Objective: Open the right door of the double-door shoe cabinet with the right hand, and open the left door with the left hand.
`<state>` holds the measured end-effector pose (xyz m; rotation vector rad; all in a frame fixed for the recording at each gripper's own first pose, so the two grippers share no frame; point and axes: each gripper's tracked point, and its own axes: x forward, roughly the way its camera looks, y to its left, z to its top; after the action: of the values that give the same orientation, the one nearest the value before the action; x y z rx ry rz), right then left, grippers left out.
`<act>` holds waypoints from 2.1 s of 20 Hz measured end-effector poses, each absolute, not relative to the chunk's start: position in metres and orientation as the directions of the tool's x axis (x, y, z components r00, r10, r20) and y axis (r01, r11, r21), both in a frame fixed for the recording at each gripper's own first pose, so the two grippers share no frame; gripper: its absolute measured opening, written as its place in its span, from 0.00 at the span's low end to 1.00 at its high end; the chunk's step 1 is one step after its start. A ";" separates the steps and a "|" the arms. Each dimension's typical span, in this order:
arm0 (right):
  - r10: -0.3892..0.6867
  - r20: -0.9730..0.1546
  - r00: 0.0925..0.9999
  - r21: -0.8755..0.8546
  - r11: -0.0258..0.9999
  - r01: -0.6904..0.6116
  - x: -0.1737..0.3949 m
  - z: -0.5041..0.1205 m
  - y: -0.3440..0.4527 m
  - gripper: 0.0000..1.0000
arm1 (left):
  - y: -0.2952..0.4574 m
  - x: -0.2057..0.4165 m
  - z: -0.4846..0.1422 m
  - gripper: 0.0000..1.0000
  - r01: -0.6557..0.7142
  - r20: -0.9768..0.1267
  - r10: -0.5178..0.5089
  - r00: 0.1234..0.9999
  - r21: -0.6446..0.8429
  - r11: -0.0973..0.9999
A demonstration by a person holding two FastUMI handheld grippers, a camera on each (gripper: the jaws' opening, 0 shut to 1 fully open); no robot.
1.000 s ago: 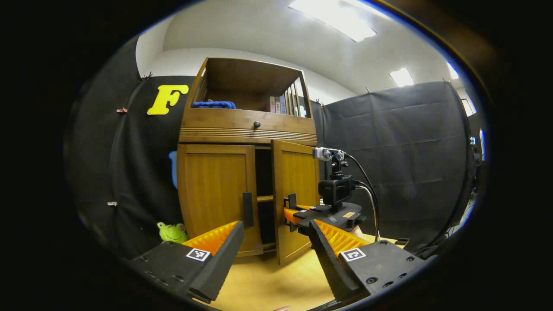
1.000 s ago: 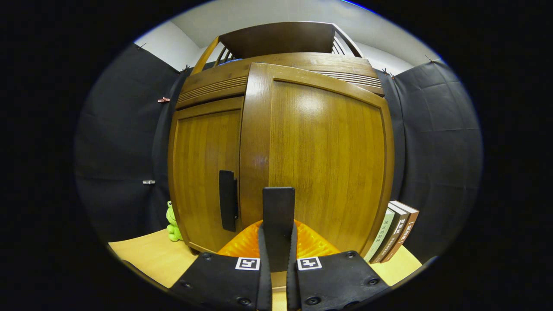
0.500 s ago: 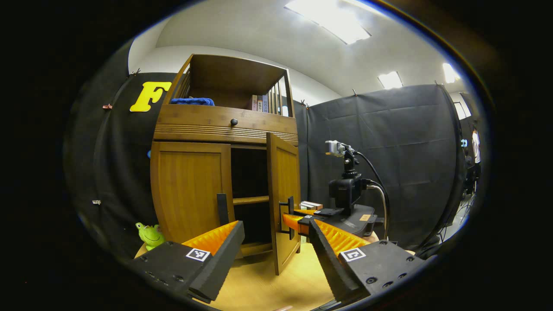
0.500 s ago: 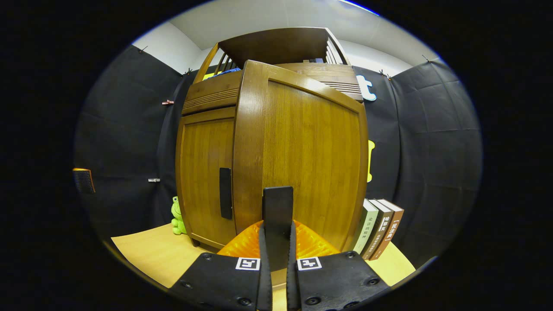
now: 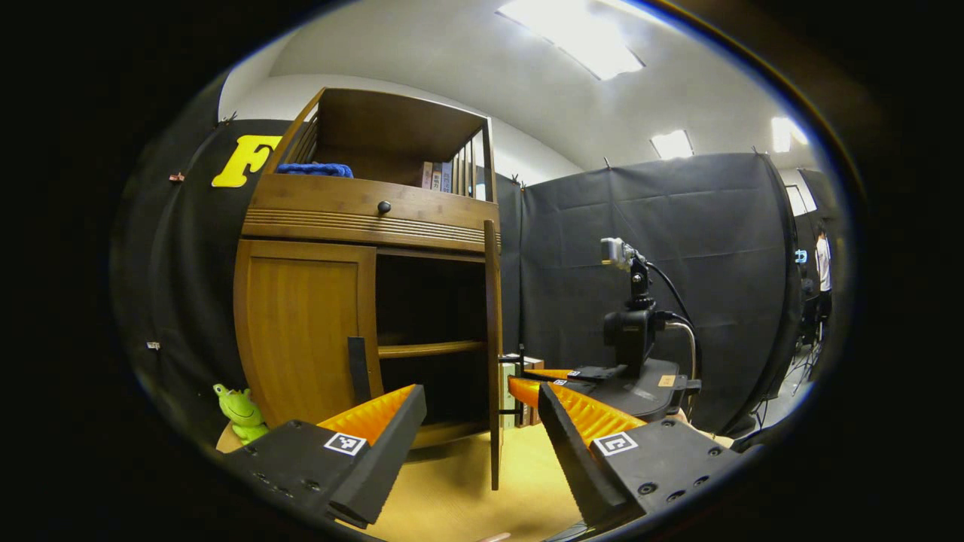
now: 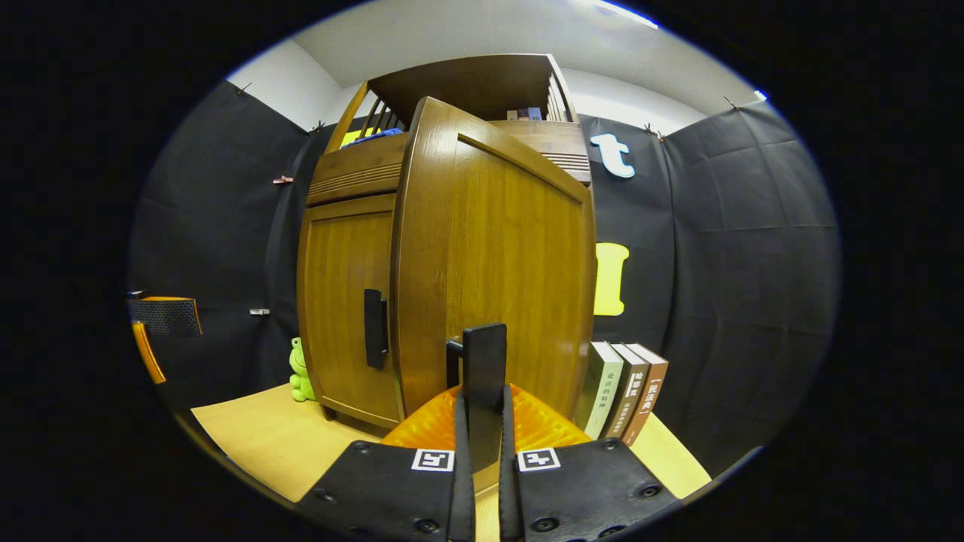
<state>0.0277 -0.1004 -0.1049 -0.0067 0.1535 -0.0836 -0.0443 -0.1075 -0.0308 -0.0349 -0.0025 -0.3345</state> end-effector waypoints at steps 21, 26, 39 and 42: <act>-0.249 -0.139 0.958 -0.034 0.968 0.247 -0.024 -0.099 -0.200 0.14 | -0.161 -0.023 -0.046 0.94 0.410 0.001 -0.410 0.912 -0.055 0.911; -0.284 -0.136 0.949 -0.036 0.959 0.282 -0.034 -0.097 -0.217 0.13 | -0.173 -0.013 -0.049 0.94 0.426 0.000 -0.427 0.904 -0.063 0.902; -0.318 -0.056 0.947 -0.012 0.948 0.318 -0.090 -0.056 -0.225 0.09 | -0.170 0.008 -0.062 0.94 0.390 -0.017 -0.391 0.920 -0.045 0.920; -0.248 -0.042 0.968 -0.012 0.969 0.248 -0.102 -0.052 -0.197 0.09 | -0.142 0.029 -0.057 0.91 0.294 0.034 -0.294 0.955 0.009 0.956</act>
<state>-0.1023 -0.1974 -0.0521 -0.0070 0.0436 -0.2504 0.0292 -0.1419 -0.0569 0.0042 -0.0353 -0.2983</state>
